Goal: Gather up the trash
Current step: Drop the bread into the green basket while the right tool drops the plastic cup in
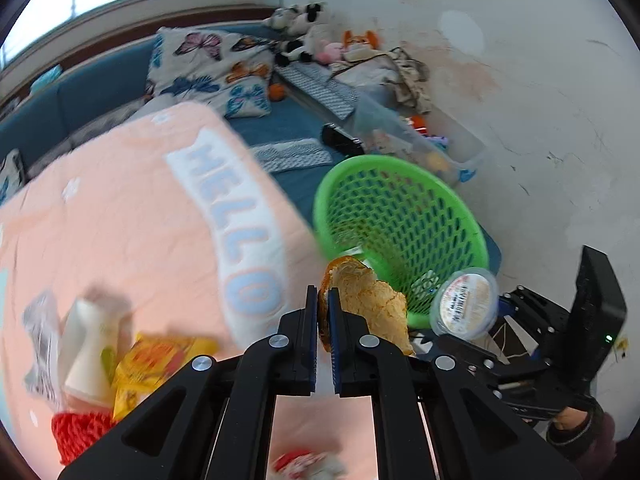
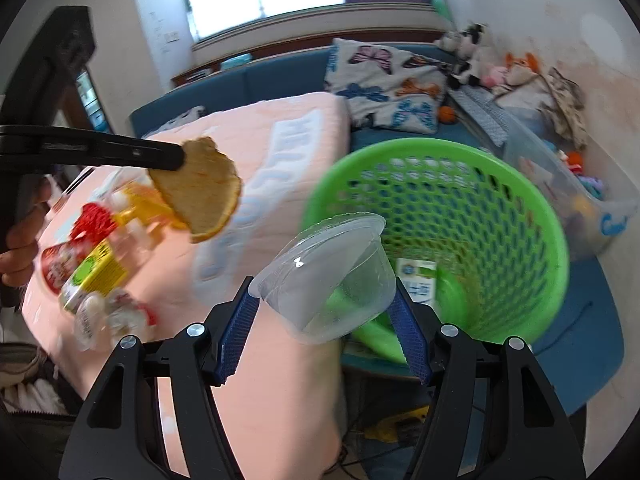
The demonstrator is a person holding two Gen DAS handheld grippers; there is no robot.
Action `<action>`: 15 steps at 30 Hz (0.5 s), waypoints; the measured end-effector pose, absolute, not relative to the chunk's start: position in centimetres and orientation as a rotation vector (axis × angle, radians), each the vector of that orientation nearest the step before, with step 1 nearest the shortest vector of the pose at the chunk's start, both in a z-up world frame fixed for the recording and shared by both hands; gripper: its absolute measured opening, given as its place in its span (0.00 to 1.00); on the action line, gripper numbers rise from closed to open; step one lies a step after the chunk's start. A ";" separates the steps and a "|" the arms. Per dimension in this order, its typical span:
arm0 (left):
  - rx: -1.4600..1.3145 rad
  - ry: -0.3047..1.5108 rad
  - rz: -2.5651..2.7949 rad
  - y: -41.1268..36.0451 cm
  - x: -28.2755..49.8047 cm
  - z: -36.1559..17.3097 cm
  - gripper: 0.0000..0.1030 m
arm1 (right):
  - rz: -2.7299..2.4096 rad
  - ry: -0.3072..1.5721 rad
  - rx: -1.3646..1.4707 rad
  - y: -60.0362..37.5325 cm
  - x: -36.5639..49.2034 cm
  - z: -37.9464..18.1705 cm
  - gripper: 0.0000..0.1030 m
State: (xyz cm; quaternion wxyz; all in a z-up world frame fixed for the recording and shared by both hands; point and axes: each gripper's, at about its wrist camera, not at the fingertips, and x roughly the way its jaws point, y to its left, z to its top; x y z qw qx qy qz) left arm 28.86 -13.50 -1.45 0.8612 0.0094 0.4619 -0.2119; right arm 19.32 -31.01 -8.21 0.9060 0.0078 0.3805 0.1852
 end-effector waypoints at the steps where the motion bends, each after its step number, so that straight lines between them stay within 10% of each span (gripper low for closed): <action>1: 0.033 0.962 -0.457 -14.4 29.0 -1.2 0.05 | 0.359 0.790 0.018 -31.6 19.7 -8.3 0.63; 15: 0.067 0.979 -0.448 -19.6 32.5 -2.3 0.05 | 0.242 0.834 0.089 -36.6 23.1 -10.4 0.67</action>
